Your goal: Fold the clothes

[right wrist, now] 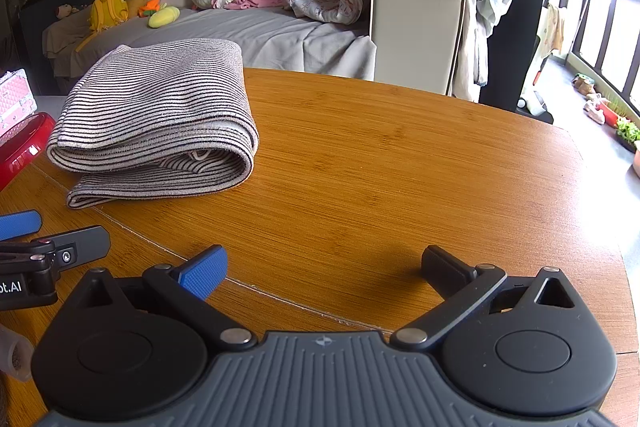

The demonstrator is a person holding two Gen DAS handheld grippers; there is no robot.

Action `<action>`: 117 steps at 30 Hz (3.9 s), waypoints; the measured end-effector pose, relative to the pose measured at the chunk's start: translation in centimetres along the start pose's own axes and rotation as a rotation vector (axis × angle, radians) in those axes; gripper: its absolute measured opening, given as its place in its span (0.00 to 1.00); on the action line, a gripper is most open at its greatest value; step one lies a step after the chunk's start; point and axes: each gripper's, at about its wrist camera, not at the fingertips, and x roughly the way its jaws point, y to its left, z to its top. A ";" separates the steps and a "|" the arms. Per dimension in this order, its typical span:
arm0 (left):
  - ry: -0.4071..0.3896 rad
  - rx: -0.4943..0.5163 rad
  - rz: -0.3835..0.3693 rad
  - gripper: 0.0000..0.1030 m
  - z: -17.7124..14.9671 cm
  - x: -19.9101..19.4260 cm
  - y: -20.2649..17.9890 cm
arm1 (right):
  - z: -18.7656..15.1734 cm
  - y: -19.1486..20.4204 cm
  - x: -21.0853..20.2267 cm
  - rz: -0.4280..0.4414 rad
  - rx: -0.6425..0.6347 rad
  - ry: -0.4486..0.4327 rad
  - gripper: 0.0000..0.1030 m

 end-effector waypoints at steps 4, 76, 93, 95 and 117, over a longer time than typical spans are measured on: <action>0.000 0.000 0.000 1.00 0.0 0.0 0.0 | 0.0 0.0 0.0 0.000 0.000 0.000 1.00; 0.010 0.026 0.023 1.00 0.0 0.2 -0.3 | -0.1 -0.1 -0.1 -0.001 0.000 -0.001 1.00; 0.011 0.027 0.023 1.00 0.0 0.2 -0.2 | -0.1 -0.1 -0.1 -0.002 -0.001 0.000 1.00; 0.011 0.027 0.022 1.00 0.0 0.2 -0.2 | -0.1 -0.1 -0.1 -0.002 -0.001 0.000 1.00; 0.010 0.026 0.022 1.00 0.0 0.2 -0.3 | -0.1 -0.1 0.0 -0.002 -0.001 0.000 1.00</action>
